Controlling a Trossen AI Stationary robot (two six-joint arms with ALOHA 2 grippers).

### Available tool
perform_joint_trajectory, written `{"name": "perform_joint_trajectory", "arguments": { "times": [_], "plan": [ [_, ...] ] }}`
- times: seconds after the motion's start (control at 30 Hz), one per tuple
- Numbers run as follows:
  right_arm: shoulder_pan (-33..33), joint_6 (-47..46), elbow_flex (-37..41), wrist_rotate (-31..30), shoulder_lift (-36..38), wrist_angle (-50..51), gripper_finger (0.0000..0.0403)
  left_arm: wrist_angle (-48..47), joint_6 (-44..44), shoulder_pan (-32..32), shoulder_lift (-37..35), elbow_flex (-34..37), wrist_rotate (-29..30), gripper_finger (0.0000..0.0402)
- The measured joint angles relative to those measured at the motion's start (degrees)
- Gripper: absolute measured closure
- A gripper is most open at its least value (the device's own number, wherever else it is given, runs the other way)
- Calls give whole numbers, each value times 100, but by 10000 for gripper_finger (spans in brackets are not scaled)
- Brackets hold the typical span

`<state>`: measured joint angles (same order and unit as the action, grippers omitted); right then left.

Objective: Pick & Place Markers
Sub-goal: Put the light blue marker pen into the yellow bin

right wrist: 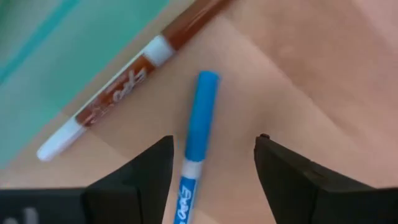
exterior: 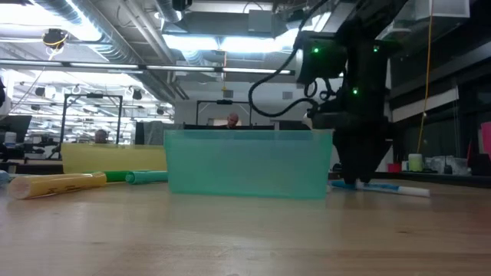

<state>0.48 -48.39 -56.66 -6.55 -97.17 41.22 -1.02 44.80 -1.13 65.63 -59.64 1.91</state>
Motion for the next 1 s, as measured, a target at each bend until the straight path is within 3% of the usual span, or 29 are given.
{"name": "perform_joint_trajectory", "arguments": {
  "times": [0.47, 1.0],
  "plan": [
    [-5, 96, -11, 302, -153, -8, 224, 0, -50, 12, 0, 0, 9, 261],
    [-49, 65, -20, 645, -437, -143, 330, 2, 48, 12, 0, 0, -22, 261]
  ]
}}
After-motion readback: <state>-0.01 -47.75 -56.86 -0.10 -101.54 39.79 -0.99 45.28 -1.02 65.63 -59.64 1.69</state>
